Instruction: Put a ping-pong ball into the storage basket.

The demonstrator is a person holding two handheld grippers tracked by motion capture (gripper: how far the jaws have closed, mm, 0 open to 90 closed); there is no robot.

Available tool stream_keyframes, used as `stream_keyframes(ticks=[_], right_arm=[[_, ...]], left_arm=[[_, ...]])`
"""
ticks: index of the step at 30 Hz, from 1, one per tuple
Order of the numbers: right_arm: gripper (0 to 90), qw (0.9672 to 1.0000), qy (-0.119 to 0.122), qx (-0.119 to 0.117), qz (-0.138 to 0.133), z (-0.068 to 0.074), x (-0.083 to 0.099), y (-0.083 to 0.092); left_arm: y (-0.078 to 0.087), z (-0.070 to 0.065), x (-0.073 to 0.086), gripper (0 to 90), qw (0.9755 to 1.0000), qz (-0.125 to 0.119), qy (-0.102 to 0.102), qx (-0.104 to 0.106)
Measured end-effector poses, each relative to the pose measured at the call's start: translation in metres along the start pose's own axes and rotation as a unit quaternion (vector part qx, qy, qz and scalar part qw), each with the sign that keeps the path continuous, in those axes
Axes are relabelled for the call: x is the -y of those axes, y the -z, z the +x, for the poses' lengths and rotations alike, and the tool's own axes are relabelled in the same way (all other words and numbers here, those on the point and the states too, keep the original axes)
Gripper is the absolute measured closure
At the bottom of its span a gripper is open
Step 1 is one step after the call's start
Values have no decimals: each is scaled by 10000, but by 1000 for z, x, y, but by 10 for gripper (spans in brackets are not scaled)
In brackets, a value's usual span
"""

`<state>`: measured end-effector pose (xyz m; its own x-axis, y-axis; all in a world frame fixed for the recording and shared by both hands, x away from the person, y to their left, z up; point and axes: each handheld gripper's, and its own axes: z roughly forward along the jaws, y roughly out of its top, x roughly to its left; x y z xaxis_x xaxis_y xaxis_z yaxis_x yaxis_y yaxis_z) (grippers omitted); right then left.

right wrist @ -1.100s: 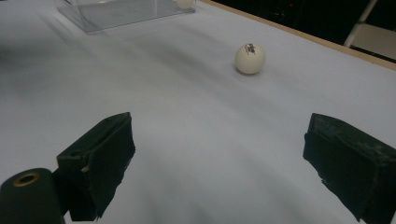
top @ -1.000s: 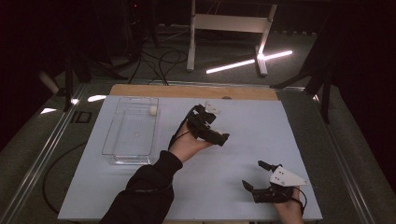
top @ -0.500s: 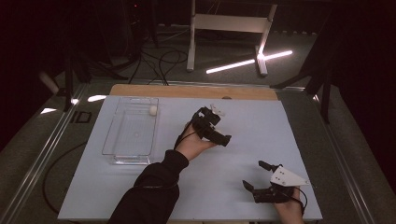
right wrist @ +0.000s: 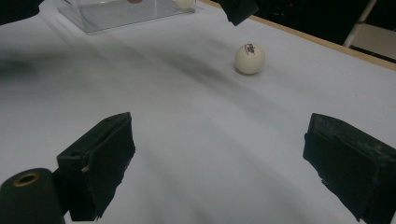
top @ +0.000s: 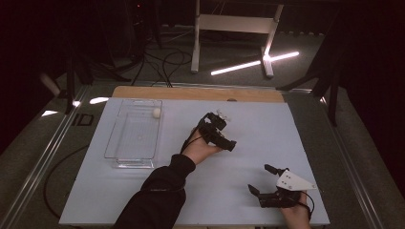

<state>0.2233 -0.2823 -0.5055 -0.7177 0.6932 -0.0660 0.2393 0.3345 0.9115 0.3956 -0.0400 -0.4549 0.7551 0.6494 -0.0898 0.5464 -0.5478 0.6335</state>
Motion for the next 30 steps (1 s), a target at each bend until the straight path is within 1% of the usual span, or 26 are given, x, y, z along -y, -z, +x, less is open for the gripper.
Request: stream_keyframes(ticks=[2,3,4,6,10,12,13,15,16,19,20,21,23,24,26,30], right_arm=[[86,10000,-6,-14,12,0,0,0],[86,10000,-13,-22,13,0,0,0],[86,10000,-7,-24,20,0,0,0],[86,10000,-15,-39,13,0,0,0],[86,10000,-9,-46,12,0,0,0],[86,10000,-18,-46,28,0,0,0],[86,10000,-17,-41,37,0,1,0],[86,10000,-39,-41,40,0,1,0],[86,10000,-36,-41,41,0,1,0],[86,10000,-26,-49,44,0,1,0],[86,10000,-27,-51,44,0,1,0],[86,10000,-28,-51,46,0,1,0],[86,10000,-32,-53,47,0,1,0],[86,10000,-35,-52,49,0,1,0],[86,10000,-43,-53,52,0,1,0],[86,10000,-35,-61,46,0,1,0]], left_arm=[[-5,2,1,17,10000,49,70,-22],[-7,2,1,17,9999,29,98,-57],[-9,3,1,18,9999,80,89,-25],[-13,4,2,24,9999,106,113,-66],[-19,6,3,35,9997,183,160,-77],[-22,6,3,41,9996,184,175,-158],[-24,6,4,50,9995,198,178,-151],[-27,7,4,58,9992,269,162,-260],[-28,7,5,73,9992,264,191,-249],[-33,9,5,97,9989,339,195,-266],[-34,9,6,97,9989,338,221,-240],[-35,10,6,111,9988,351,239,-262],[-37,10,7,141,9989,333,224,-231],[-38,10,7,156,9988,327,253,-249],[-40,11,6,157,9987,352,302,-224],[-44,11,6,181,9980,387,379,-324]])
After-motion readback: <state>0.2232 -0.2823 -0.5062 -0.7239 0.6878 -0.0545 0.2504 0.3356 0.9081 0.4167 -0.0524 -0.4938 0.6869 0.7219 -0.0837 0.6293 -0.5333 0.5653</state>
